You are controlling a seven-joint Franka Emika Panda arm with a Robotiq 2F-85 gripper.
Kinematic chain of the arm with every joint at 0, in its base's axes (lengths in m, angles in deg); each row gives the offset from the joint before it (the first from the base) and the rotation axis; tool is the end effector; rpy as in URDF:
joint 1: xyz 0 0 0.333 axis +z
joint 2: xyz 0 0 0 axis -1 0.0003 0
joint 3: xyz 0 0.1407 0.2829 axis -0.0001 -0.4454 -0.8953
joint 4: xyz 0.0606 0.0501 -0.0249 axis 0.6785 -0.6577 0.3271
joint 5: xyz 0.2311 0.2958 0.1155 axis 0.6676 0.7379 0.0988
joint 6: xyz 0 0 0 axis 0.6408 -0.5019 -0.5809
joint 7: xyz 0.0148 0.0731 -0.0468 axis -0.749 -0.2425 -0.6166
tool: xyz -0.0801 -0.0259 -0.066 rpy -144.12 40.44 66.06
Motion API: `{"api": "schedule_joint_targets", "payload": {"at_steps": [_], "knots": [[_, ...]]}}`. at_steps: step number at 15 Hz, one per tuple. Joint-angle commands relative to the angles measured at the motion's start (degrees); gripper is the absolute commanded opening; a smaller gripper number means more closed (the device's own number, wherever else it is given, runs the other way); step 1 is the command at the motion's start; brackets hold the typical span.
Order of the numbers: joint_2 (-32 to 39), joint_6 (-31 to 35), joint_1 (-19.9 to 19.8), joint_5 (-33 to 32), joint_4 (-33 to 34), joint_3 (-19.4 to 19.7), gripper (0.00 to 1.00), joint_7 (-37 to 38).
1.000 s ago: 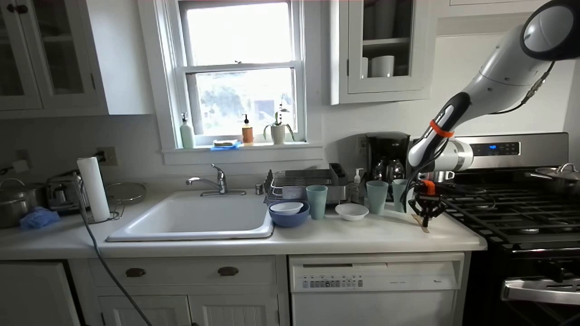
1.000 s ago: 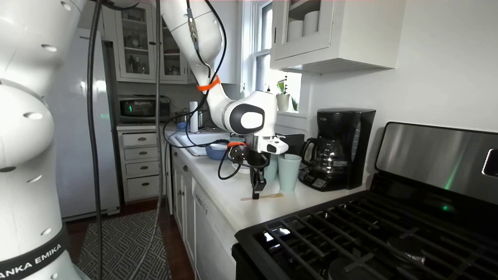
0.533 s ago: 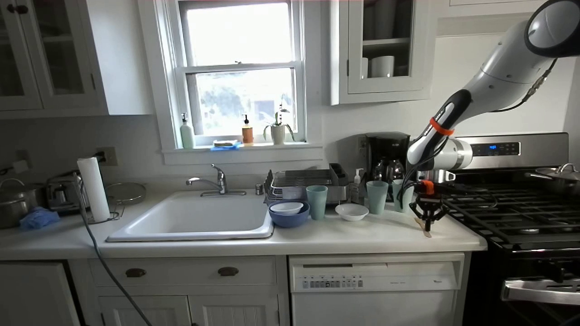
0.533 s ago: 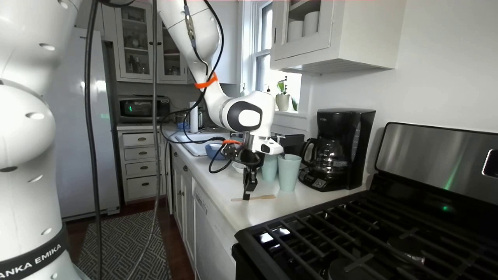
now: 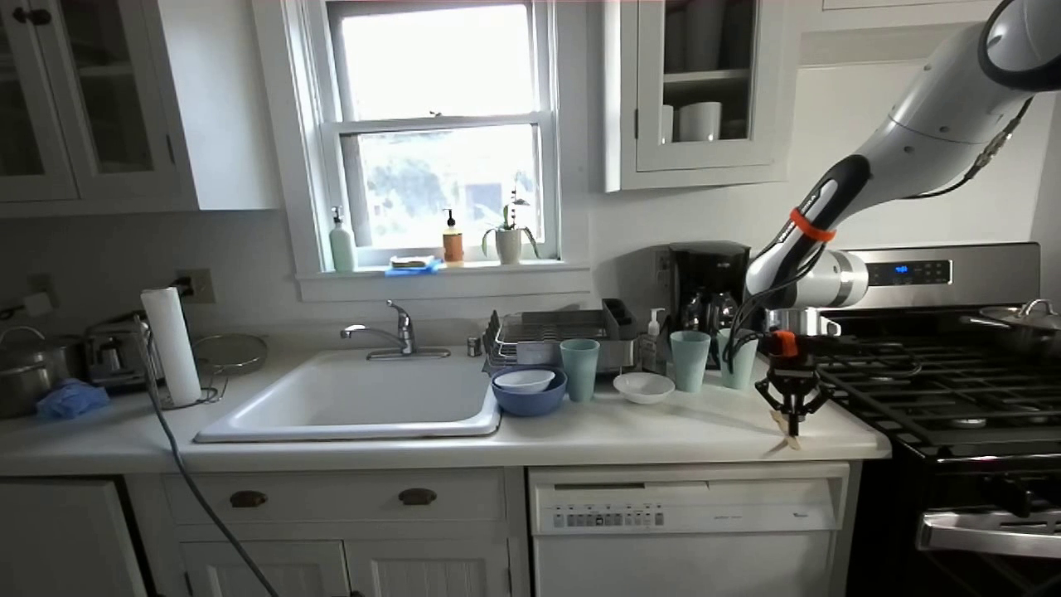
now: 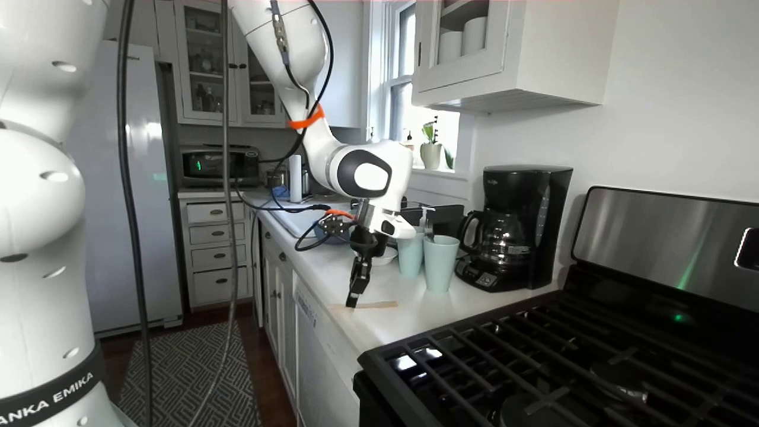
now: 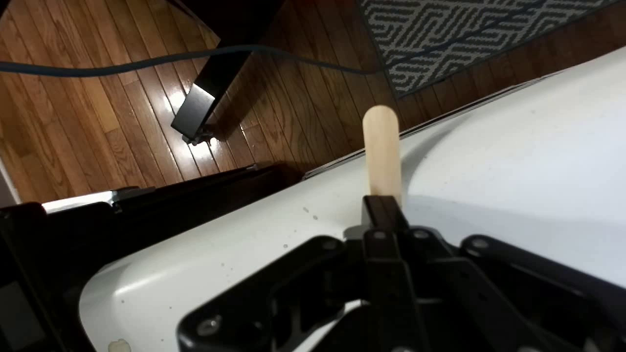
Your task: Pick up the fork on the countertop near the light blue cups and put it in the far right light blue cup
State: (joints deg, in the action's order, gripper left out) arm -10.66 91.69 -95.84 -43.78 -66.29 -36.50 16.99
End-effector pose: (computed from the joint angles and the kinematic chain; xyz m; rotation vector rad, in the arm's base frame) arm 0.4823 -0.1434 0.2134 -2.7251 1.4253 0.3591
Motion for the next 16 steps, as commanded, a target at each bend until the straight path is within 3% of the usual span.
{"api": "schedule_joint_targets", "payload": {"at_steps": [1, 10, 13, 14, 16], "knots": [[-1.8, -0.6, 0.1, 2.2, -2.3, -0.5, 0.0, 1.0], [-4.7, 0.7, -0.2, 3.1, -3.4, -0.2, 0.0, 1.1], [-7.1, -2.4, -1.0, 6.0, -4.3, -0.6, 0.02, 0.4], [-8.2, -3.9, -1.6, 8.8, -5.0, -1.0, 0.27, -1.1], [-11.7, -4.7, -2.9, 16.5, -8.5, -1.4, 0.31, -5.5]]}}
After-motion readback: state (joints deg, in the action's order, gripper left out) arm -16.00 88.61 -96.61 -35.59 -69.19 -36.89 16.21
